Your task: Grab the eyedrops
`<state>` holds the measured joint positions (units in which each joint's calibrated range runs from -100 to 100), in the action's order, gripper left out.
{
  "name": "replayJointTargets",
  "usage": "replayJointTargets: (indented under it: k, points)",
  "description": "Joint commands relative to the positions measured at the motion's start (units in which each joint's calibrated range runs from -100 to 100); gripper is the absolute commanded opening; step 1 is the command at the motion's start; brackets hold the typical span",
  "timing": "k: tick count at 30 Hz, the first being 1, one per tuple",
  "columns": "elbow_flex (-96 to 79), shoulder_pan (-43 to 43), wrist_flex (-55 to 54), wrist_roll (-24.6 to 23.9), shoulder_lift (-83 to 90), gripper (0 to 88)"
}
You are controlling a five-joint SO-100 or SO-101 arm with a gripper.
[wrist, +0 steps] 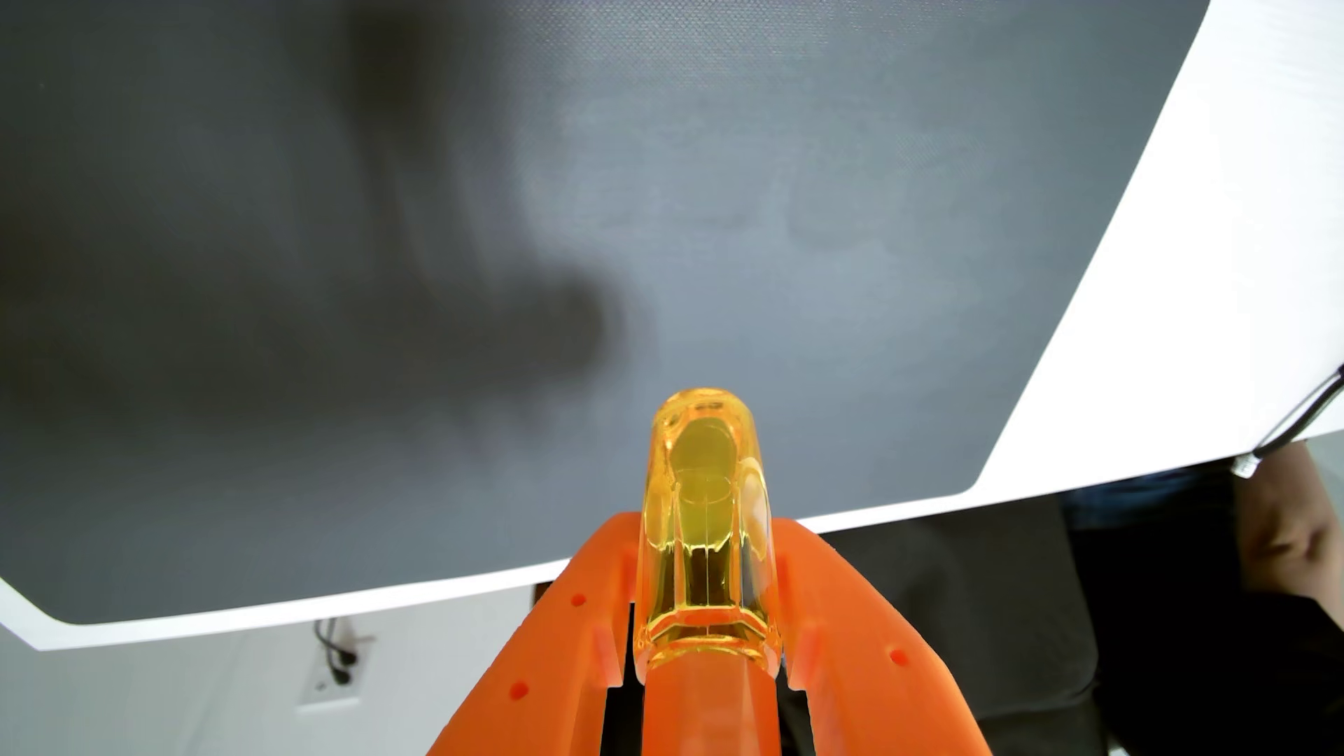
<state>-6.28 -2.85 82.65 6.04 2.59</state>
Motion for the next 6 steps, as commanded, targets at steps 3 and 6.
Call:
replayJointTargets:
  k: [3, 6]
  points:
    - [0.5, 0.1, -0.3, 0.3, 2.8, 0.8]
    - [0.4, 0.2, -0.2, 0.3, 2.8, 0.8]
